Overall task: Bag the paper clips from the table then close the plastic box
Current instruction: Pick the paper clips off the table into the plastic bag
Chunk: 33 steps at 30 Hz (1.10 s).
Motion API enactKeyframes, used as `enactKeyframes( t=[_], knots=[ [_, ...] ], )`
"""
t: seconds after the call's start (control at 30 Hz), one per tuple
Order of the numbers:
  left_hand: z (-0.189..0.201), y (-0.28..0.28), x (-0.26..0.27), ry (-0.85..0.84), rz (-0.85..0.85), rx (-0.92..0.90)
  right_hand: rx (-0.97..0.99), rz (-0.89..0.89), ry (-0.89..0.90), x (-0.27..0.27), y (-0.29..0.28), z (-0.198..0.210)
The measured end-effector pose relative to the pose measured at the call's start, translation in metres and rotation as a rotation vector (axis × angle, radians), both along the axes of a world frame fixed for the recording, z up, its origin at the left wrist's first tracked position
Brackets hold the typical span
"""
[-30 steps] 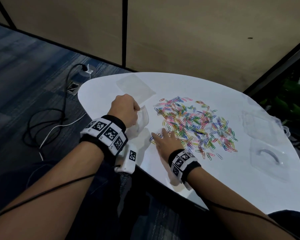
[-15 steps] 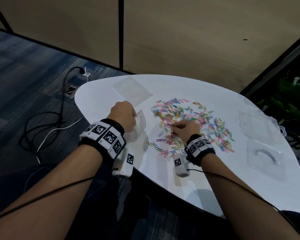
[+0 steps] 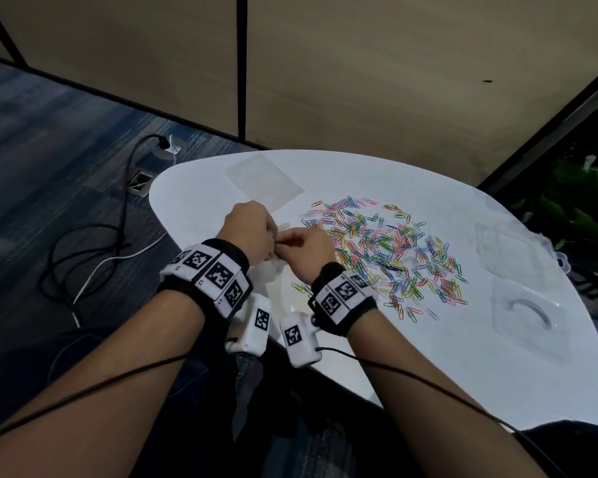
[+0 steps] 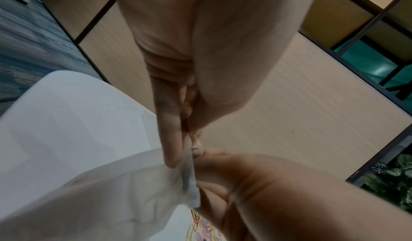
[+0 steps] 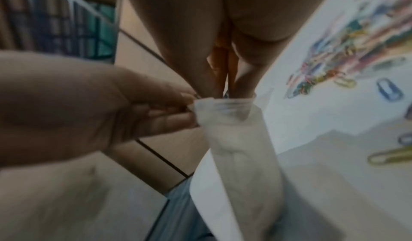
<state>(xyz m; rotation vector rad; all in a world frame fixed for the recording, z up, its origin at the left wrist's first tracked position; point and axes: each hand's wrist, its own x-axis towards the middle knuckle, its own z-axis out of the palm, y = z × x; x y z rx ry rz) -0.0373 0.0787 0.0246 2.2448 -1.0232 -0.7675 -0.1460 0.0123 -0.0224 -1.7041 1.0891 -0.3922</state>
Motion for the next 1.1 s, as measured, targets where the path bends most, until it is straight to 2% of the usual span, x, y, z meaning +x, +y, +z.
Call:
enactKeyframes(
  t=[0.17,0.23,0.33,0.4,0.47,0.5,0.53,0.57,0.63,0.7,0.77,0.83,0.93,1.03,1.1],
  knots=[
    [0.000,0.001,0.002,0.020,-0.007,0.004,-0.412,0.157,0.191,0.004,0.002,0.009],
    [0.001,0.001,0.001,0.014,-0.011,0.006,-0.457,0.257,0.259,0.003,0.000,0.010],
    [0.005,0.002,0.001,-0.006,-0.032,0.012,-0.384,0.404,0.283,0.000,-0.002,0.016],
    [0.006,0.002,0.002,-0.019,-0.016,0.012,-0.272,0.310,0.123,-0.007,-0.008,0.022],
    [0.006,0.003,0.004,-0.019,0.015,0.007,-0.112,0.071,-0.116,-0.021,-0.018,0.020],
    [0.006,0.003,0.005,-0.019,0.021,0.005,-0.099,-0.016,-0.132,-0.029,-0.026,0.014],
    [0.006,0.004,0.005,-0.017,0.019,0.008,-0.152,-0.039,-0.037,-0.036,-0.031,0.008],
    [0.006,0.004,0.005,-0.016,0.013,0.011,-0.242,0.011,0.157,-0.043,-0.035,-0.001],
    [0.007,0.004,0.002,-0.021,-0.004,0.020,-0.360,0.290,0.558,-0.055,-0.033,-0.026],
    [0.009,0.004,-0.001,-0.023,-0.015,0.026,-0.487,0.611,0.785,-0.066,-0.020,-0.052],
    [0.012,0.006,-0.001,-0.031,-0.020,0.031,-0.658,0.805,0.868,-0.077,-0.004,-0.068],
    [0.013,0.007,0.000,-0.032,-0.017,0.037,-0.766,0.870,0.897,-0.092,0.002,-0.075],
    [0.013,0.007,-0.002,-0.033,-0.022,0.046,-0.820,0.844,0.964,-0.118,-0.010,-0.072],
    [0.013,0.006,-0.006,-0.043,-0.040,0.062,-0.726,0.770,1.036,-0.132,-0.032,-0.072],
    [0.013,0.004,-0.010,-0.054,-0.053,0.073,-0.689,0.763,0.991,-0.134,-0.042,-0.073]
  ],
)
